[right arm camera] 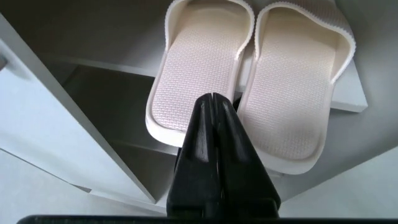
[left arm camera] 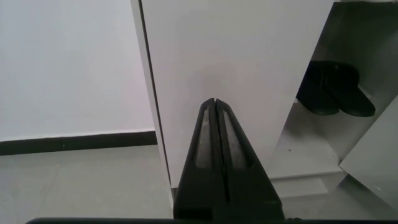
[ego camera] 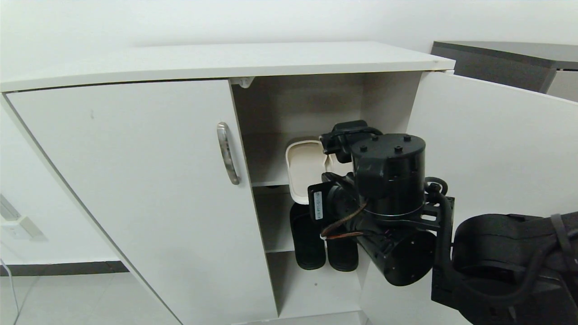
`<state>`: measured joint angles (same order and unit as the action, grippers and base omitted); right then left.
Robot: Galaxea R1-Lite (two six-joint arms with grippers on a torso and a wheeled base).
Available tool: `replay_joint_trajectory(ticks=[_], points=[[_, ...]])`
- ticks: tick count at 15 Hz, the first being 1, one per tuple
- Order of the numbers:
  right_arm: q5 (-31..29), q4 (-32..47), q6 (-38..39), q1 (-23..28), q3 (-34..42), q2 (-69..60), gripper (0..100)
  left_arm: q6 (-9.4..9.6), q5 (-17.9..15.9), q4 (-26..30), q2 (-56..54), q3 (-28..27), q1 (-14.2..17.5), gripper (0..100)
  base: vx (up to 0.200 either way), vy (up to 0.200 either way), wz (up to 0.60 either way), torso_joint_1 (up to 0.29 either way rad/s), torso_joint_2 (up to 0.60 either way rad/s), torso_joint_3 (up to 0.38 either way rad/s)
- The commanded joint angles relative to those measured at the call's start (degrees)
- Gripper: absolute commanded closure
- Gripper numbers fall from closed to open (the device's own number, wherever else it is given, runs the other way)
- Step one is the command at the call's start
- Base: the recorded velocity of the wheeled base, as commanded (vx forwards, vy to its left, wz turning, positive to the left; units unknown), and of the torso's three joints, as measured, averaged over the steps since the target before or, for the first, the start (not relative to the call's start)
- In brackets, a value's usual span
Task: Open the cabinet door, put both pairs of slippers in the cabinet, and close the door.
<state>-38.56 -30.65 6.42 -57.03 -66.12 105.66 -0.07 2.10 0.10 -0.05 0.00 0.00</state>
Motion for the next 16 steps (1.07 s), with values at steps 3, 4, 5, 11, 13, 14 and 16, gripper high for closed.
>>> replay_joint_trajectory(ticks=[3, 4, 5, 11, 13, 14, 16], points=[[0.1, 0.0, 0.0, 0.0, -0.1, 0.9, 100, -0.01, 0.0, 0.0, 0.0, 0.0, 0.0, 100, 0.0, 0.0, 0.0, 0.0, 0.0, 0.0], [0.0, 0.0, 0.0, 0.0, -0.1, 0.9, 100, -0.01, 0.0, 0.0, 0.0, 0.0, 0.0, 100, 0.0, 0.0, 0.0, 0.0, 0.0, 0.0], [0.0, 0.0, 0.0, 0.0, -0.1, 0.9, 100, -0.01, 0.0, 0.0, 0.0, 0.0, 0.0, 100, -0.2, 0.0, 0.0, 0.007, 0.0, 0.002], [0.0, -0.2, 0.1, 0.0, 0.2, 0.9, 100, -0.01, 0.0, 0.0, 0.0, 0.0, 0.0, 100, -0.2, 0.0, 0.0, 0.002, 0.0, 0.0], [0.0, -0.2, 0.1, 0.0, 0.2, 0.8, 100, -0.01, 0.0, 0.0, 0.0, 0.0, 0.0, 100, -0.2, 0.0, 0.0, 0.0, 0.0, 0.002], [0.0, -0.2, 0.1, 0.0, 0.3, 0.9, 100, -0.01, 0.0, 0.0, 0.0, 0.0, 0.0, 100, -0.2, 0.0, 0.0, 0.002, 0.01, 0.002], [0.0, -0.2, 0.1, 0.0, 0.7, 0.9, 100, -0.01, 0.0, 0.0, 0.0, 0.0, 0.0, 100, -0.2, 0.0, 0.0, 0.0, 0.0, 0.009]])
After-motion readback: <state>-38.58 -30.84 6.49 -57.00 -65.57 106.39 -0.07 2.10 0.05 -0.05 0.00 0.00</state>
